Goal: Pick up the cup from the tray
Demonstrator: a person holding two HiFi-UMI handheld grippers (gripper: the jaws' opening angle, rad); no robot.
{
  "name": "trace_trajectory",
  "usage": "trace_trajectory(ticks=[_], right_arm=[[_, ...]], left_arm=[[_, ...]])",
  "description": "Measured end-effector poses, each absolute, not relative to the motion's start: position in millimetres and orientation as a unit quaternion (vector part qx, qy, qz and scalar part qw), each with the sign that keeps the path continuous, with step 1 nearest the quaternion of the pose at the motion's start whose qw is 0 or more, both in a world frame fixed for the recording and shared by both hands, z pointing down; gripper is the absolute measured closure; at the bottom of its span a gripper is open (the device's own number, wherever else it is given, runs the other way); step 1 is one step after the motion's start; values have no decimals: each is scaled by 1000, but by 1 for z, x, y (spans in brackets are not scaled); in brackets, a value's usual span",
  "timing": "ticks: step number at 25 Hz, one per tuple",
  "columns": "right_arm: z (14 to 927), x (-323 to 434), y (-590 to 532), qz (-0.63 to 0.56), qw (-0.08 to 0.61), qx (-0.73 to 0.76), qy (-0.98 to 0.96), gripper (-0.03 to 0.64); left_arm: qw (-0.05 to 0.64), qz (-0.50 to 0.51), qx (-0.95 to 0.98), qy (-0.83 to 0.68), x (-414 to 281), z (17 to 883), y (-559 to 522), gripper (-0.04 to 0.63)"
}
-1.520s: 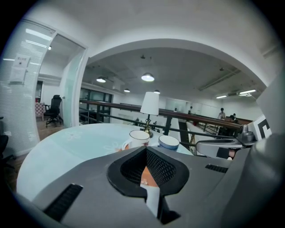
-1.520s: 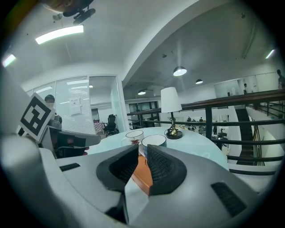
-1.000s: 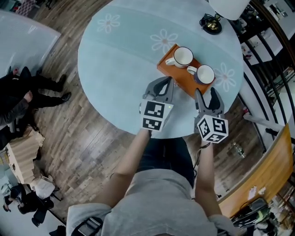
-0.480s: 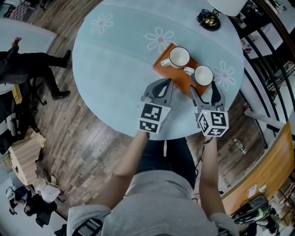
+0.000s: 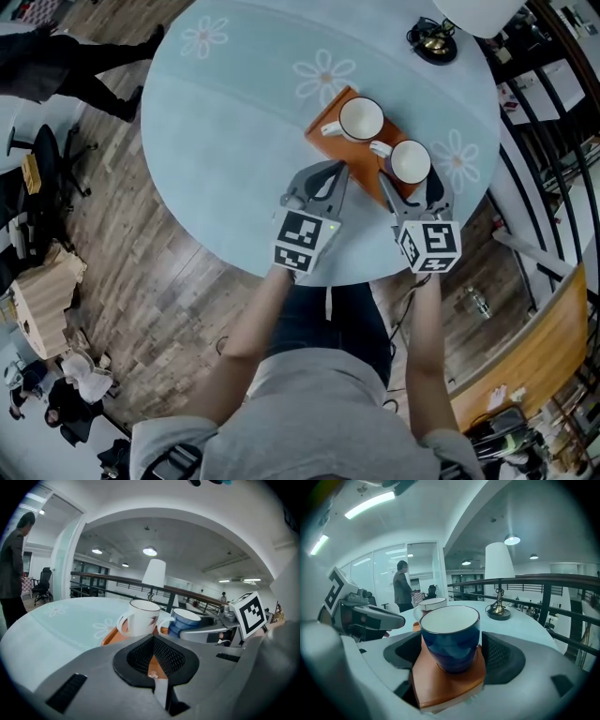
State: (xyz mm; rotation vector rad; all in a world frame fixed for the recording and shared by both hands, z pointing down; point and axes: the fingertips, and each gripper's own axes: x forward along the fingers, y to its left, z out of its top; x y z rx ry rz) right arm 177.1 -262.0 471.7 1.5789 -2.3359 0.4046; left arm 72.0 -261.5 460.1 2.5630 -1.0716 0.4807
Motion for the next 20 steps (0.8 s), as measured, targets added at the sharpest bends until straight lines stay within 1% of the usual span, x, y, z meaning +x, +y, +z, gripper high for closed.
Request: trace_trajectory(ticks=[7, 20], right_arm=[[470, 173, -274, 120, 118, 530, -831, 273], [470, 174, -276, 93, 111, 548, -824, 273]], left_arm=[[161, 176, 893, -381, 71, 466, -259, 588], [169, 178, 887, -392, 65, 473, -258, 588]])
